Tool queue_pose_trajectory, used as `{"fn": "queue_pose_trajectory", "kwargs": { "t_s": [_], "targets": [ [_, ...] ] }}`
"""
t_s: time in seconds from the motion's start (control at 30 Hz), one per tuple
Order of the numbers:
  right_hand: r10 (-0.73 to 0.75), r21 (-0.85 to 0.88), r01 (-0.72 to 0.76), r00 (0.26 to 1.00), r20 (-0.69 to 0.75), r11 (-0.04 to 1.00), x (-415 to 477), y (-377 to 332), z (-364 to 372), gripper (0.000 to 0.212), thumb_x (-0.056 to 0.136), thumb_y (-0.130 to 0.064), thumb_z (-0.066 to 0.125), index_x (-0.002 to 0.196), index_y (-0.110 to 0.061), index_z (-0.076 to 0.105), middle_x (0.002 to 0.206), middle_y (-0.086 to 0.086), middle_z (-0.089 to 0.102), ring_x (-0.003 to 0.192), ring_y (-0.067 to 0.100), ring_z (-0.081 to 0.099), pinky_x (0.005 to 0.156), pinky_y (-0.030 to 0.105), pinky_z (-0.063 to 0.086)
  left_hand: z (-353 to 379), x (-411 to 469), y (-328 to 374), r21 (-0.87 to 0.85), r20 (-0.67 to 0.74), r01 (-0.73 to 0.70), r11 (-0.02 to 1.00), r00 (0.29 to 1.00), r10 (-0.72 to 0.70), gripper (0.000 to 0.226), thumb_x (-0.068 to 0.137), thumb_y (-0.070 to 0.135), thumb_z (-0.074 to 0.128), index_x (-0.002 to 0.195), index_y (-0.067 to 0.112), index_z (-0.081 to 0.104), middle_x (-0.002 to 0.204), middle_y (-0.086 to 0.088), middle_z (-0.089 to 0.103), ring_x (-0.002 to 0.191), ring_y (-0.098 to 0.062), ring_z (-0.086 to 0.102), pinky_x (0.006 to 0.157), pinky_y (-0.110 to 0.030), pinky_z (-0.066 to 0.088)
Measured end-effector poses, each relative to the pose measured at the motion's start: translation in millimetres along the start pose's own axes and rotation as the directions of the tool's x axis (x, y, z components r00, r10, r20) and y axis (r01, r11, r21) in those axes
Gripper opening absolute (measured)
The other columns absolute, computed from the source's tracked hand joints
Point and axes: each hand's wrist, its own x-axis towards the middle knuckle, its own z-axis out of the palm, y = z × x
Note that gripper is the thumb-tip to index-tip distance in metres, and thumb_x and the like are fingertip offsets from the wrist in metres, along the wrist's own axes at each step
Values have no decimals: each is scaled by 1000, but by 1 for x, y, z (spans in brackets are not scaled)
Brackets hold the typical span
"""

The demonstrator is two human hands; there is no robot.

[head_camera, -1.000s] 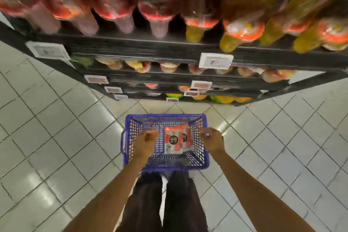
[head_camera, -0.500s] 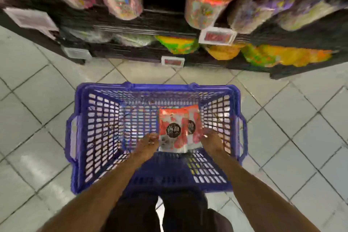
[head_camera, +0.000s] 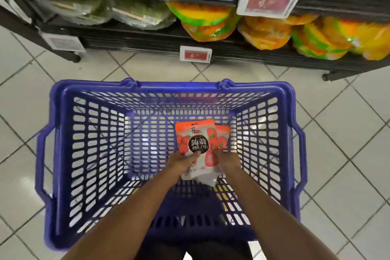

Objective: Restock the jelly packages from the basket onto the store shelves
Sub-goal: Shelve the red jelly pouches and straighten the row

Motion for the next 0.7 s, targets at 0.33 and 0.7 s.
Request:
{"fn": "queue_pose_trajectory", "kwargs": {
  "t_s": [0.33,0.7],
  "targets": [
    [-284,562,181,954,101,807,-195,-58,-70,18,91,-16,68,107,-9,73,94,7,76,78,11,71,64,16,53,-81,-181,63,-194,-5,-194,962,980,197,21,81,38,76,81,23,61,66,13,67,55,5,60,40,-8,42],
    [-453,642,244,873,182,727,-468,-191,-203,43,85,-59,62,85,-17,69,76,5,69,75,21,65,74,37,53,-196,-505,177,-349,-163,-534,770,844,511,12,88,8,70,94,17,67,91,-10,70,85,-23,63,75,-30,49]
  ]
}}
